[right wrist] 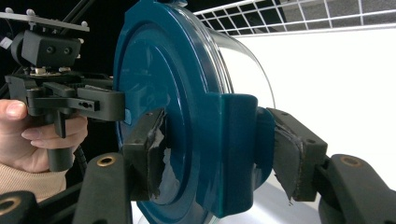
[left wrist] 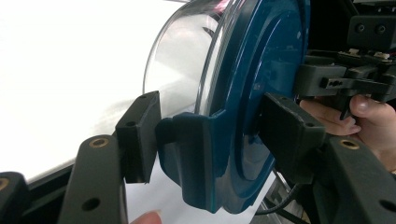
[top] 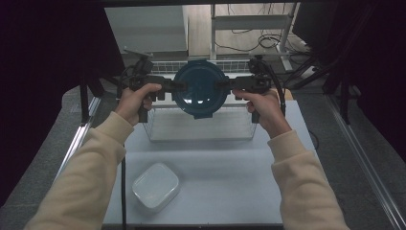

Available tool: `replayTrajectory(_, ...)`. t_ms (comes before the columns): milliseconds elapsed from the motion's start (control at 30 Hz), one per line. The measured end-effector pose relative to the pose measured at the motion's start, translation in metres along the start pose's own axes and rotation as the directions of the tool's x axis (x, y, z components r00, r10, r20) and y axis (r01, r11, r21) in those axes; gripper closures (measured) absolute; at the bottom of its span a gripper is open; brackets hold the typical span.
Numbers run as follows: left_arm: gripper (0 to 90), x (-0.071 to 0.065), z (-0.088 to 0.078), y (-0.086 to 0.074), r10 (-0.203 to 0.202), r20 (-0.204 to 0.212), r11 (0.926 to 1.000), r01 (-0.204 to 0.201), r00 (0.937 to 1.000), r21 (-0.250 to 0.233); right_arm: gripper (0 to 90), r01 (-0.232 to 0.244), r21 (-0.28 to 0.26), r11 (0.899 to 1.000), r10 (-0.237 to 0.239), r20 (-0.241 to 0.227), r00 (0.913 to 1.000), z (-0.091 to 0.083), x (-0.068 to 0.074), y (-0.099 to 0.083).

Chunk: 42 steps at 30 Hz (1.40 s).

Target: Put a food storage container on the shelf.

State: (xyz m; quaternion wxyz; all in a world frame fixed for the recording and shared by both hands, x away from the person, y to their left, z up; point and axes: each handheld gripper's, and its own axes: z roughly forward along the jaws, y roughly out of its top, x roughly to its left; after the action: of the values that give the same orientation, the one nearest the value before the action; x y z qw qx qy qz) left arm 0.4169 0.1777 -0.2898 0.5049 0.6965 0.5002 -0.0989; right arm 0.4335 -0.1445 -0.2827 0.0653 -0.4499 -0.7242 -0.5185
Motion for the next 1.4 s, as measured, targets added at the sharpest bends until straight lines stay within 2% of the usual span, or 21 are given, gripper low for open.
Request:
replayTrajectory(433,39.6,0.012,0.003,0.032,0.015,-0.017,0.9997,-0.014,0.9998,0.021,40.6,-0.028,-0.004,1.000,0.028,-0.012,0.9995,0.014,-0.013,0.025)
replayTrajectory(600,39.6,0.015,0.009,0.036,0.019,-0.018,0.9992,-0.019,0.9997,0.035,40.7,-0.031,-0.001,1.000,0.031,-0.013,0.9994,0.014,-0.018,0.028)
replayTrajectory(867,39.4,0.025,0.018,0.038,0.006,-0.014,0.9991,-0.005,0.9999,0.042,40.7,-0.047,0.017,0.999,0.047,-0.007,0.9988,0.020,-0.030,0.030)
replayTrajectory(1067,39.0,0.033,0.024,0.038,-0.020,-0.013,0.9990,0.021,0.9997,0.039,40.7,-0.059,0.024,0.998,0.059,-0.001,0.9983,0.026,-0.036,0.031)
replayTrajectory(1100,39.0,0.035,0.026,0.039,-0.034,-0.007,0.9991,0.034,0.9994,0.026,41.0,-0.067,0.021,0.998,0.067,0.000,0.9978,0.027,-0.039,0.031)
replayTrajectory(1200,39.0,0.037,0.027,0.040,-0.039,-0.006,0.9990,0.039,0.9992,0.019,41.0,-0.080,0.013,0.997,0.080,0.000,0.9968,0.029,-0.041,0.032)
replayTrajectory(1267,38.9,0.039,0.029,0.042,-0.054,-0.004,0.9985,0.054,0.9985,0.011,40.9,-0.099,0.009,0.995,0.099,0.001,0.9951,0.030,-0.044,0.033)
replayTrajectory(1300,38.9,0.042,0.031,0.043,-0.075,-0.002,0.9971,0.075,0.9972,0.003,40.9,-0.112,0.008,0.994,0.112,-0.001,0.9937,0.031,-0.046,0.034)
replayTrajectory(1400,38.7,0.044,0.032,0.044,-0.092,0.001,0.9957,0.092,0.9957,-0.001,40.8,-0.127,0.010,0.992,0.127,-0.002,0.9919,0.032,-0.048,0.036)
